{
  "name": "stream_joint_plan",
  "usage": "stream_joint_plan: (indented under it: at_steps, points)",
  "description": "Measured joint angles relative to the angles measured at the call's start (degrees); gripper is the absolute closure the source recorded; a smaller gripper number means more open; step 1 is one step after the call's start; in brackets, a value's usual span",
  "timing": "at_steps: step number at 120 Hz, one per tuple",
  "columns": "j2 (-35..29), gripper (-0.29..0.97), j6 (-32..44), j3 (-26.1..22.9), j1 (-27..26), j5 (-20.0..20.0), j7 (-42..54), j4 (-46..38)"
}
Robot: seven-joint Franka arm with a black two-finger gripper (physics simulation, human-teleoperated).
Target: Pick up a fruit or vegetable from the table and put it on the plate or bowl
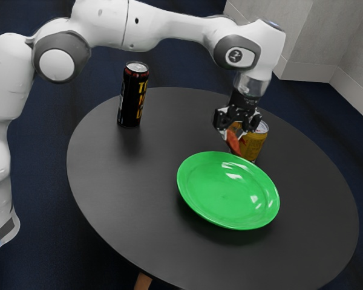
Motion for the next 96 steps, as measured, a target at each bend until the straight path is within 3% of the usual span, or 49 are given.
stream_joint_plan:
  at_steps: [14,36,50,61,68,72,84,96]
  points:
    - [5.3,0.51,-0.6,-4.3,-0.3,1.9,-1.0,3.9]
    - [6.6,0.5,-1.0,-8.5,-0.5,4.8,-2.7,4.0]
    - [6.6,0.23,-1.0,-8.3,-0.5,5.6,-3.6,3.3]
    - [6.0,0.12,-1.2,-8.3,-1.2,5.7,-4.1,3.1]
    - [1.1,0.08,-3.3,-8.2,-4.5,6.0,-4.4,2.5]
    - [-3.9,0.06,-4.9,-5.4,-6.1,6.6,-3.3,0.9]
    - [-14.3,0.03,-6.5,11.3,-7.5,7.5,9.2,-4.1]
    - [-17.2,0.01,-6.1,15.6,-6.3,9.3,22.8,-6.9]
